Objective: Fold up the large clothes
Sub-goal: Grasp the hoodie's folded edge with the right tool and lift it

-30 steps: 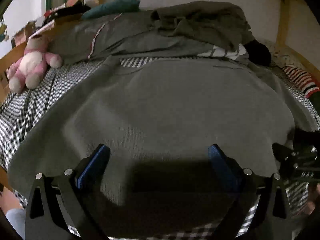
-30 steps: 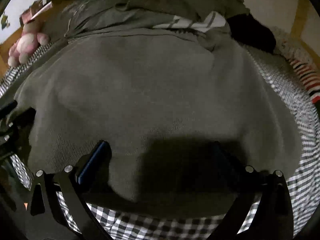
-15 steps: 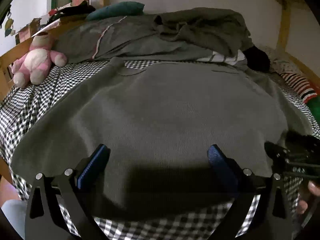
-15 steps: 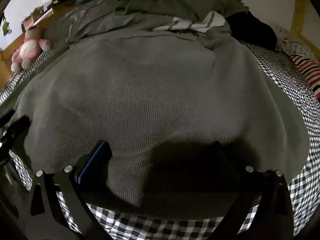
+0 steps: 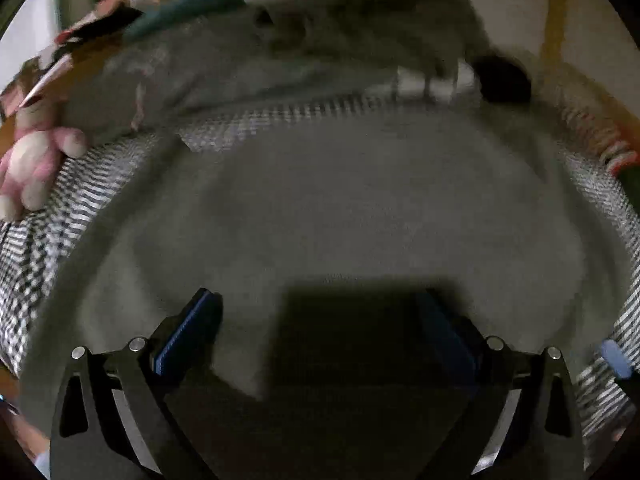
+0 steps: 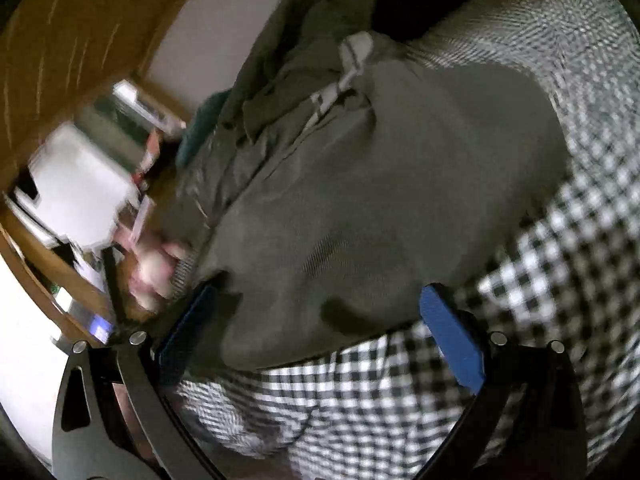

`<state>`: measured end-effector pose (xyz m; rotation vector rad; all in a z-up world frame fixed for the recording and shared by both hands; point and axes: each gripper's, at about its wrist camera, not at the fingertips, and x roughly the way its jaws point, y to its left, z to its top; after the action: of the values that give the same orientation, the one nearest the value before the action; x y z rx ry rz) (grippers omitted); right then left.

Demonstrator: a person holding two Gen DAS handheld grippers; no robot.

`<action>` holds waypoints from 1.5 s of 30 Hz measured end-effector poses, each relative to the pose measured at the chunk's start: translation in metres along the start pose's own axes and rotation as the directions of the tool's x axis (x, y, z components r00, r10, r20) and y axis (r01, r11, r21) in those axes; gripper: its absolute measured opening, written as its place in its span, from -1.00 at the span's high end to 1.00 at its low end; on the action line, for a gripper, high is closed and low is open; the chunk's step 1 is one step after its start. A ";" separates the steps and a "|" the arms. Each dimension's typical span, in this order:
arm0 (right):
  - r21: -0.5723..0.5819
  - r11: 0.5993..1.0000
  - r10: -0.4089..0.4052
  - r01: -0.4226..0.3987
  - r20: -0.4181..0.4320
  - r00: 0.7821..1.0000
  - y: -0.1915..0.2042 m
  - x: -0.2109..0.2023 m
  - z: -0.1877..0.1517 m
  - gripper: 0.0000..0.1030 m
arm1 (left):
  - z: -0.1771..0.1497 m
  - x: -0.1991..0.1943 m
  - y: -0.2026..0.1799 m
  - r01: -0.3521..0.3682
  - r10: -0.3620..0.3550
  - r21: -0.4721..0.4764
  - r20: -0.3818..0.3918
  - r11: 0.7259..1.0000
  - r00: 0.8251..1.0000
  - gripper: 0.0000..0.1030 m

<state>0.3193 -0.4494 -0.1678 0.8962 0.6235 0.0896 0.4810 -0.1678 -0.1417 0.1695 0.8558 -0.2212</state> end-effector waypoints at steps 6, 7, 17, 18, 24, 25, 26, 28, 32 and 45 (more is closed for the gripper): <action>0.248 0.968 0.044 -0.042 -0.002 0.999 -0.042 0.006 -0.009 -0.94 | 0.002 0.005 0.013 0.060 -0.061 -0.028 -0.034 0.998 0.998 -0.92; 0.276 0.959 0.067 -0.068 0.014 0.998 -0.046 0.007 -0.008 -0.94 | 0.004 0.007 0.013 0.066 -0.067 -0.034 -0.037 0.997 0.997 -0.92; 0.366 0.930 0.015 -0.045 0.083 0.996 -0.056 0.028 0.045 -0.95 | 0.000 0.007 0.011 0.067 -0.068 -0.035 -0.022 0.997 0.997 -0.92; 0.365 0.930 0.013 -0.044 0.086 0.996 -0.054 0.030 0.046 -0.95 | 0.000 0.007 0.010 0.062 -0.063 -0.032 -0.020 0.998 0.998 -0.92; 0.313 0.948 0.003 -0.053 0.157 0.988 -0.039 0.016 0.053 0.39 | -0.002 0.006 0.010 0.056 -0.056 -0.028 -0.002 0.998 0.998 -0.92; 0.297 0.953 0.021 -0.067 0.158 0.987 -0.039 0.015 0.057 0.42 | -0.003 0.006 0.010 0.055 -0.055 -0.030 0.004 0.998 0.998 -0.92; 0.258 0.964 0.027 -0.066 0.151 0.988 -0.032 0.014 0.062 0.43 | -0.003 0.005 0.009 0.054 -0.053 -0.032 0.008 0.998 0.999 -0.92; 0.202 0.978 0.015 -0.046 0.148 0.989 -0.017 0.014 0.068 0.43 | -0.003 0.002 0.011 0.061 -0.060 -0.046 0.018 0.997 0.998 -0.92; 0.149 0.989 -0.044 0.023 0.135 0.990 0.001 0.022 0.075 0.43 | 0.001 -0.023 0.034 0.098 -0.095 -0.110 0.037 0.989 0.995 -0.92; -0.242 0.969 0.073 -0.039 0.135 0.988 0.125 0.046 0.081 0.43 | 0.009 -0.024 0.068 -0.079 0.079 -0.056 -0.006 0.995 0.997 -0.92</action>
<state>0.4234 -0.4119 -0.0580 0.6797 0.4422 0.1469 0.4900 -0.1012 -0.1129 0.1511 0.8563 -0.1227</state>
